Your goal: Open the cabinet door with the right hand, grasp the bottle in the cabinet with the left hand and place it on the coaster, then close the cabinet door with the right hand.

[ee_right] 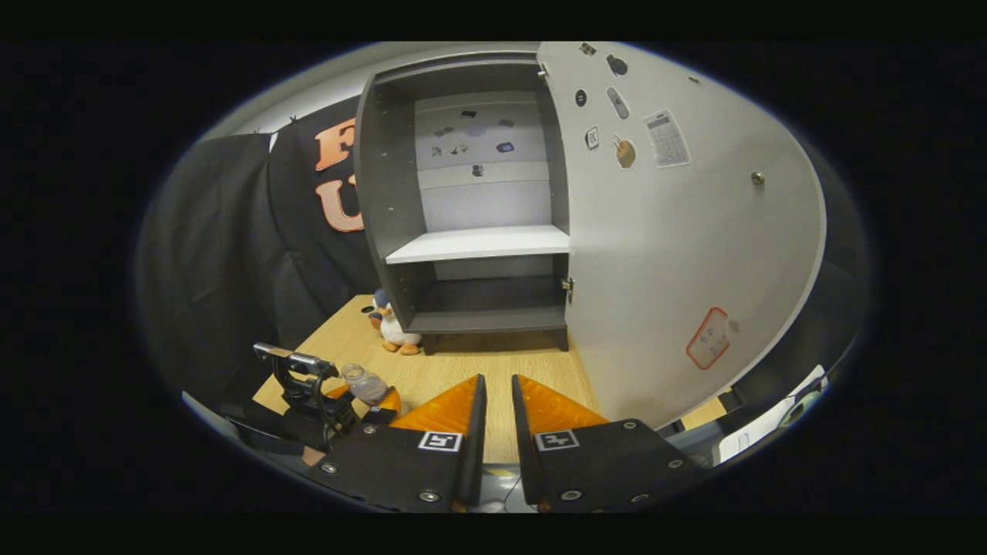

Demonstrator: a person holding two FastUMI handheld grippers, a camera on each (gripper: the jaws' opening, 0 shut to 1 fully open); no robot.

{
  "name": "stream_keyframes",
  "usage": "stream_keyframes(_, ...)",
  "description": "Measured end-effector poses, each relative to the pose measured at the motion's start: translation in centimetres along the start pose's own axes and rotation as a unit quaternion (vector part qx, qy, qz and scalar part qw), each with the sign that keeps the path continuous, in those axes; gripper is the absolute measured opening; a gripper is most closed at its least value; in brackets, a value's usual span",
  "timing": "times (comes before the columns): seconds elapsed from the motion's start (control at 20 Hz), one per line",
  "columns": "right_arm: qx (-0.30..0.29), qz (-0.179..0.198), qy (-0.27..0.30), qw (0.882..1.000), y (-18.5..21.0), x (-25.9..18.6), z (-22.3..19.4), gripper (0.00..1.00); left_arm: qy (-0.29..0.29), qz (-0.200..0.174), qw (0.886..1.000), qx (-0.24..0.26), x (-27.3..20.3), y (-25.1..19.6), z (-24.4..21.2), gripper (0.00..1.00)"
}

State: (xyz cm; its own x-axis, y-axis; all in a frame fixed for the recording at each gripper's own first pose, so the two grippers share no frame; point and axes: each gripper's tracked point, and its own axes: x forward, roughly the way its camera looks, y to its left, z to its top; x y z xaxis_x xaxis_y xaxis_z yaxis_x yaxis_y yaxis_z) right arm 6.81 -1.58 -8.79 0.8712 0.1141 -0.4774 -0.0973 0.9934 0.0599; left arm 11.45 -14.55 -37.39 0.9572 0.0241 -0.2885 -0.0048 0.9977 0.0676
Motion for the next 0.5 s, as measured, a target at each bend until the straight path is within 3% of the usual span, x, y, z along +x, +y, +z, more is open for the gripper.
stream_keyframes(0.1, 0.0, 0.001, 0.002, 1.0, 0.08, -0.1, -0.13, 0.16, -0.001, 0.0, 1.0, 0.001, -0.19, -0.07, 0.15, 0.86)
stream_keyframes(0.15, 0.001, 0.002, 0.001, 1.0, 0.05, -0.17, -0.09, 0.25, -0.002, 0.0, 1.0, 0.002, -0.28, -0.06, 0.06, 0.86)
stream_keyframes(0.25, 0.002, 0.002, 0.0, 1.0, 0.06, -0.23, -0.04, 0.25, -0.002, 0.001, 1.0, 0.005, -0.63, -0.12, -0.1, 0.86)
stream_keyframes(0.35, 0.002, 0.003, 0.0, 1.0, 0.11, -0.28, -0.16, 0.16, -0.001, 0.001, 1.0, 0.005, -0.7, -0.07, -0.07, 0.86)
stream_keyframes(0.4, 0.003, 0.003, 0.001, 1.0, 0.14, -0.3, -0.24, 0.25, -0.002, 0.0, 1.0, 0.006, -0.67, -0.07, 0.01, 0.86)
stream_keyframes(0.45, 0.004, 0.005, 0.003, 1.0, 0.19, -0.28, -0.36, 0.2, -0.001, 0.0, 1.0, 0.006, -0.74, -0.05, -0.02, 0.86)
stream_keyframes(0.5, 0.003, 0.005, 0.002, 1.0, 0.22, -0.33, -0.4, 0.25, -0.002, 0.001, 1.0, 0.003, -0.78, 0.02, -0.02, 0.86)
